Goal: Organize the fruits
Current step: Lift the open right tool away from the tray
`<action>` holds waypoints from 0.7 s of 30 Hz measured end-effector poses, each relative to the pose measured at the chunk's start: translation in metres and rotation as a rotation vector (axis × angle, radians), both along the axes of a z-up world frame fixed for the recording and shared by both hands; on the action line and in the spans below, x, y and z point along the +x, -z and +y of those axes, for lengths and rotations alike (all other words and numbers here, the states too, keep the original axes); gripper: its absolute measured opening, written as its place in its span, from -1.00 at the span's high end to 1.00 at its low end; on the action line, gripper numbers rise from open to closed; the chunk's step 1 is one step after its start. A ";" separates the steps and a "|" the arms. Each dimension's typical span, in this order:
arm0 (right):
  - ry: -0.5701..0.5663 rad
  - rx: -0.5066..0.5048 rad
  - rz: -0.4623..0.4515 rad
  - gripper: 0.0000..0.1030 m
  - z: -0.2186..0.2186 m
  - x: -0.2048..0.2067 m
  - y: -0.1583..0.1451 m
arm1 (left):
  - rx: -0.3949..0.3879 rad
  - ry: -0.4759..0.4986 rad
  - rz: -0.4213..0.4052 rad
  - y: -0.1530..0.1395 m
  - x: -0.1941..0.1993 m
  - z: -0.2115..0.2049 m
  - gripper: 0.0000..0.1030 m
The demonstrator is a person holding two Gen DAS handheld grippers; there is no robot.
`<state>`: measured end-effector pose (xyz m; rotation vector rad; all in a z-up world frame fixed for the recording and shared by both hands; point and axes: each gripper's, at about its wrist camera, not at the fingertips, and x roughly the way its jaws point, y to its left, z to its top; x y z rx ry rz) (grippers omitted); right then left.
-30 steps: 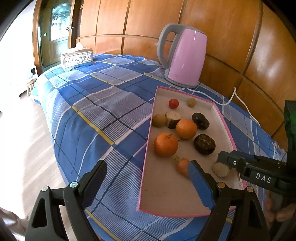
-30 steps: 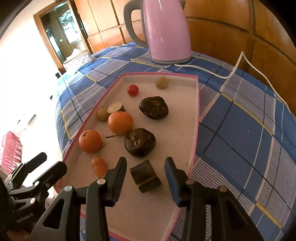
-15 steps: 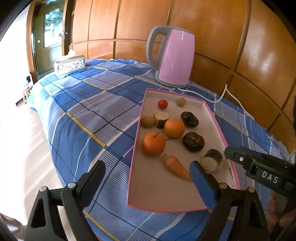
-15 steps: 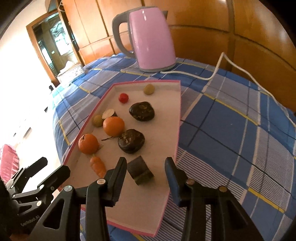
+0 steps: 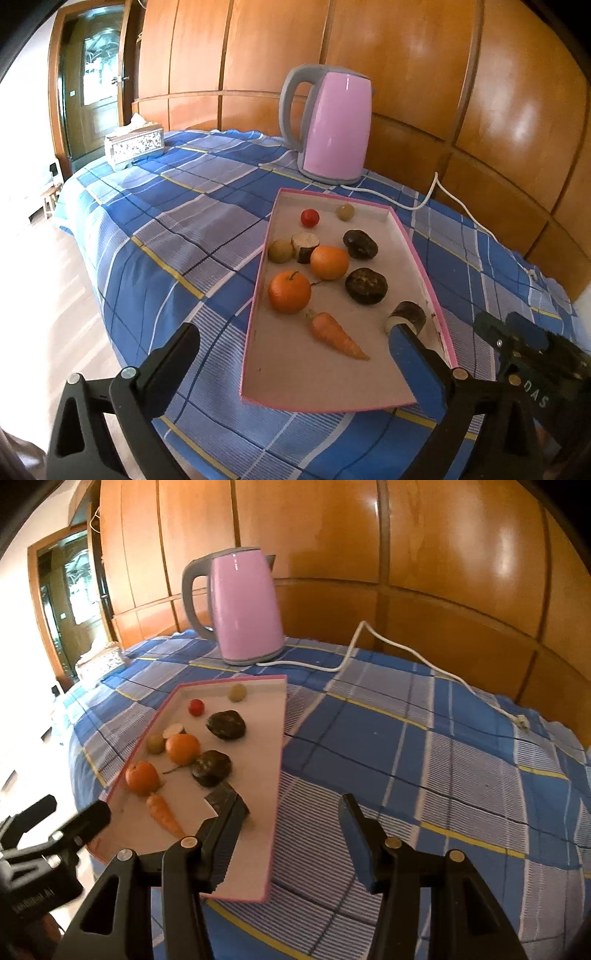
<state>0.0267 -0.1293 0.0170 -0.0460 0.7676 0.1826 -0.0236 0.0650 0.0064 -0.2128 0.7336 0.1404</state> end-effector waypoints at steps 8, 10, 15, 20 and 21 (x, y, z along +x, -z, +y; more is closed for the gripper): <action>0.037 -0.019 -0.012 -0.05 -0.006 -0.009 0.004 | 0.023 -0.006 -0.020 -0.003 -0.004 -0.004 -0.99; 0.044 -0.021 -0.015 -0.05 -0.006 -0.010 0.004 | 0.023 -0.011 -0.015 -0.002 -0.003 -0.004 -0.99; 0.058 -0.020 -0.018 -0.05 -0.009 -0.011 0.005 | 0.056 -0.030 -0.021 -0.003 -0.004 -0.007 -0.99; 0.059 -0.021 -0.019 -0.05 -0.009 -0.012 0.006 | 0.071 -0.053 -0.013 -0.002 -0.003 -0.006 -0.99; 0.059 -0.022 -0.019 -0.05 -0.009 -0.012 0.006 | 0.071 -0.056 -0.013 -0.002 -0.003 -0.006 -0.99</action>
